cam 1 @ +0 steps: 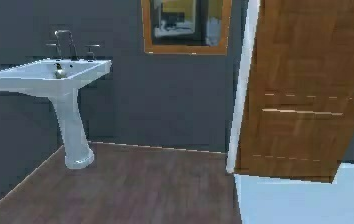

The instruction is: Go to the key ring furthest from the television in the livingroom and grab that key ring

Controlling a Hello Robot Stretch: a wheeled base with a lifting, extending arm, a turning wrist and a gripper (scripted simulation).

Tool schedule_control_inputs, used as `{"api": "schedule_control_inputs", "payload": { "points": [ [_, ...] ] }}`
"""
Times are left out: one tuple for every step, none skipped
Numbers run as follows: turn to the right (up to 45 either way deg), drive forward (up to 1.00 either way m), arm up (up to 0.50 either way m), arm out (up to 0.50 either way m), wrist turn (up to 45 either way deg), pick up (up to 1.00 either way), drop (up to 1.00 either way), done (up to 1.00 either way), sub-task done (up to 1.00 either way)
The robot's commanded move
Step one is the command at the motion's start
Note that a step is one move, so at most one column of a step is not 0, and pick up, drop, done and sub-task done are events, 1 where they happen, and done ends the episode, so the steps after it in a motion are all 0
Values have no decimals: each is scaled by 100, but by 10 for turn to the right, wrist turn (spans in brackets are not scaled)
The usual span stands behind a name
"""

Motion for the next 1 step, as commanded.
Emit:
{"api": "schedule_control_inputs", "payload": {
  "points": [
    [-450,0,0,0,0,0,0,0,0]
  ]
}}
